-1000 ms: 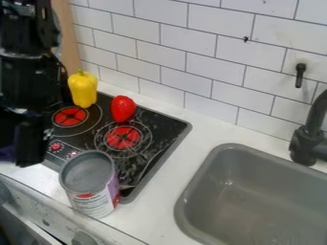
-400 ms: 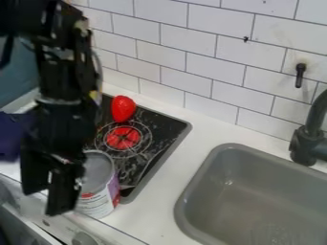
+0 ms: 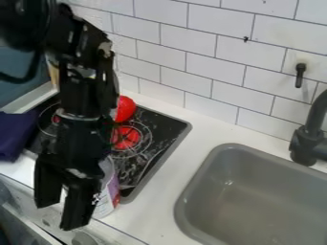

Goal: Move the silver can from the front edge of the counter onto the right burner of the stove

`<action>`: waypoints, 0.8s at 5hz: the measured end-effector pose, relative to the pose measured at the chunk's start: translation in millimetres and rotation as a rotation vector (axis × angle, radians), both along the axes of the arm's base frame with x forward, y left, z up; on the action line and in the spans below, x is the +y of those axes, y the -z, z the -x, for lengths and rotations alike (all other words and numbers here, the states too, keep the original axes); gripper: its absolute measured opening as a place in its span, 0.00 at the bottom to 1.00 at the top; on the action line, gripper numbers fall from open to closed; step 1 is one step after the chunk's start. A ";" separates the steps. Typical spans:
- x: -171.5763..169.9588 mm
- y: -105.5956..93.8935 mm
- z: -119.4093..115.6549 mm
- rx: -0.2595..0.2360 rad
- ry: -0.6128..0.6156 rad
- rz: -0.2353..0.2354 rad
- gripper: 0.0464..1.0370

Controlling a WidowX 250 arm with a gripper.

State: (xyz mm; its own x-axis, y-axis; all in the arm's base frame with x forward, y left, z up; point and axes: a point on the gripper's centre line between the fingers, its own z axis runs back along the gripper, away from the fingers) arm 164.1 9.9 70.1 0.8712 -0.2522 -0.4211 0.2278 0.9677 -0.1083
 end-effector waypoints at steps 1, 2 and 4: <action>6.2 6.6 -10.4 0.022 -0.021 -0.023 0.97; 22.6 11.1 -30.8 0.010 -0.083 -0.014 0.97; 30.4 10.6 -99.2 -0.103 -0.138 0.037 0.97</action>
